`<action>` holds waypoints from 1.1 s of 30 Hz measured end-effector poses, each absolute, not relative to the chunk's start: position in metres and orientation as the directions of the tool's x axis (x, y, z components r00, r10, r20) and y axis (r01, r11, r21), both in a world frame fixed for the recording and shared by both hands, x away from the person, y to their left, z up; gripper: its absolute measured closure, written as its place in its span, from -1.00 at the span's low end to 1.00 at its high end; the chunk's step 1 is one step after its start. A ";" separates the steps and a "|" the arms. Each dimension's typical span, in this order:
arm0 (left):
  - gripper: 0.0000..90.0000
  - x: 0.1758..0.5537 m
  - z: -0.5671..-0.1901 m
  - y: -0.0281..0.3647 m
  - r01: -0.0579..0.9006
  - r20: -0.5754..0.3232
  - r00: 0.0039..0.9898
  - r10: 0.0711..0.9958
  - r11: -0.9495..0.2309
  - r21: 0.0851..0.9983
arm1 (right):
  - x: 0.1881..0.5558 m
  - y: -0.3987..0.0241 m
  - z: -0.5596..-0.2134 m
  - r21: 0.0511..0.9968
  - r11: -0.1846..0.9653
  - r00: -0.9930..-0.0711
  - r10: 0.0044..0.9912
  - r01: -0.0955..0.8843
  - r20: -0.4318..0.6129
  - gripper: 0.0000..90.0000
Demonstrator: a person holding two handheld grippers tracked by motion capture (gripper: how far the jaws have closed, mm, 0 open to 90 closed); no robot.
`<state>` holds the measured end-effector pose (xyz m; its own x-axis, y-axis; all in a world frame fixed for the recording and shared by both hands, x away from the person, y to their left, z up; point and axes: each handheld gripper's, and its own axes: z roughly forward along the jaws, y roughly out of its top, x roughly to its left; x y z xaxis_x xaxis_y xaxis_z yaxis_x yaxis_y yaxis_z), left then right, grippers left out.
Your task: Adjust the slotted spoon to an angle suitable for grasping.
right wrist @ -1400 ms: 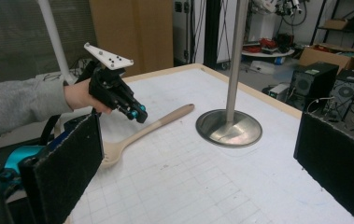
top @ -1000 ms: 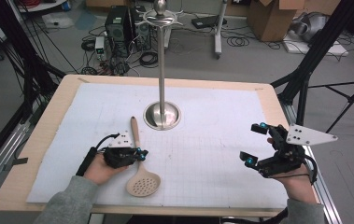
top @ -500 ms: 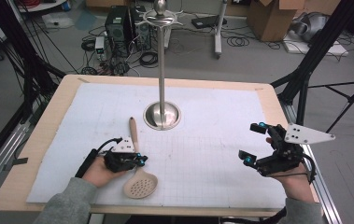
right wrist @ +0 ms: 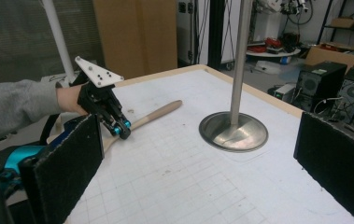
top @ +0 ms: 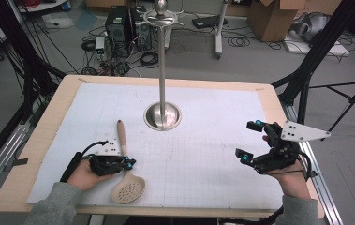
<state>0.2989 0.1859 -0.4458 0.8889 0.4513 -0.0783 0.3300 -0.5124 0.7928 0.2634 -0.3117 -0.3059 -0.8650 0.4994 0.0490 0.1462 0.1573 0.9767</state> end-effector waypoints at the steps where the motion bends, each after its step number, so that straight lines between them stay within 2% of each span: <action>1: 1.00 0.298 -0.446 0.189 0.330 -0.079 0.889 0.451 -0.513 0.792 | 0.264 -0.311 -0.306 0.976 0.157 -0.865 0.498 0.150 0.053 -0.99; 15: 1.00 0.289 -0.446 0.212 0.355 -0.100 0.877 0.469 -0.496 0.792 | 0.276 -0.297 -0.308 0.975 0.166 -0.881 0.470 0.150 0.055 -0.99; 21: 0.99 0.295 -0.429 0.231 0.342 -0.070 0.829 0.555 -0.404 0.848 | 0.276 -0.296 -0.308 0.974 0.170 -0.887 0.459 0.151 0.058 -1.00; 27: 1.00 0.300 -0.436 0.247 0.381 -0.062 0.789 0.611 -0.408 0.830 | 0.277 -0.295 -0.310 0.971 0.177 -0.886 0.460 0.158 0.060 -0.99; 33: 0.99 0.311 -0.449 0.253 0.431 -0.094 0.760 0.643 -0.390 0.813 | 0.277 -0.294 -0.310 0.970 0.181 -0.888 0.455 0.160 0.061 -0.99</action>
<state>0.3110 0.2529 -0.4493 0.7602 0.6428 -0.0944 0.4312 -0.3904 0.8134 0.2769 -0.2938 -0.3100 -0.8882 0.4554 0.0611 0.1595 0.1809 0.9705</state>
